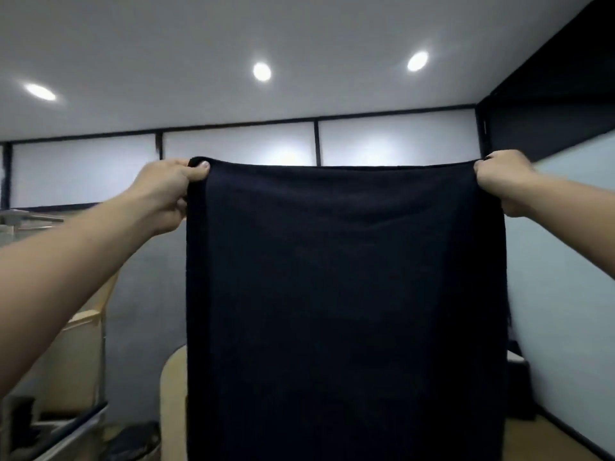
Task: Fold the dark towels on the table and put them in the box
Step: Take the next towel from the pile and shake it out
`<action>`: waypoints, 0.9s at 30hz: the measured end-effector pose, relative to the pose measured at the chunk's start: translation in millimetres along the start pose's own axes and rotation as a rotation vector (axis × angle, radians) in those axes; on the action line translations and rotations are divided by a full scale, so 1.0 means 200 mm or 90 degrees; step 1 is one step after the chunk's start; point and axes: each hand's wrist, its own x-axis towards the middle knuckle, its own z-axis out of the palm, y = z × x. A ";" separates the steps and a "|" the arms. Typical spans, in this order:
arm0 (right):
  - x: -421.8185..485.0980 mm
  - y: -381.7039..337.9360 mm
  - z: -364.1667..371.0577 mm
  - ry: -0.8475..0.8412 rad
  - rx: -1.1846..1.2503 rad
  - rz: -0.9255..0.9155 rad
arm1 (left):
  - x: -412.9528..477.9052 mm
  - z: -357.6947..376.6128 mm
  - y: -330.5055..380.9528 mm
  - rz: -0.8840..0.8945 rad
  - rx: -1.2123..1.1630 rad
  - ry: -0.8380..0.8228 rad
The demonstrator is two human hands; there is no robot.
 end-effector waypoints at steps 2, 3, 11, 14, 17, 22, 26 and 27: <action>-0.16 0.12 0.09 0.026 -0.087 0.029 | -0.12 0.06 -0.15 -0.056 -0.021 -0.017; -0.27 0.15 0.15 0.037 -0.095 0.015 | -0.19 0.11 -0.23 -0.083 -0.024 -0.033; -1.16 0.20 0.63 -0.434 0.129 -0.317 | -0.82 0.63 -0.68 -0.148 -0.071 -0.227; -1.24 0.33 0.66 -0.430 0.145 -0.318 | -0.91 0.63 -0.80 -0.158 -0.112 -0.216; -1.32 0.40 0.71 -0.459 0.113 -0.302 | -1.03 0.59 -0.95 -0.145 -0.134 -0.224; -1.46 0.52 0.72 -0.512 0.107 -0.265 | -1.26 0.52 -1.19 -0.170 -0.176 -0.250; -1.54 0.58 0.72 -0.478 0.121 -0.283 | -1.33 0.48 -1.22 -0.107 -0.091 -0.247; -1.54 0.58 0.72 -0.463 0.126 -0.289 | -1.34 0.47 -1.22 -0.100 -0.076 -0.262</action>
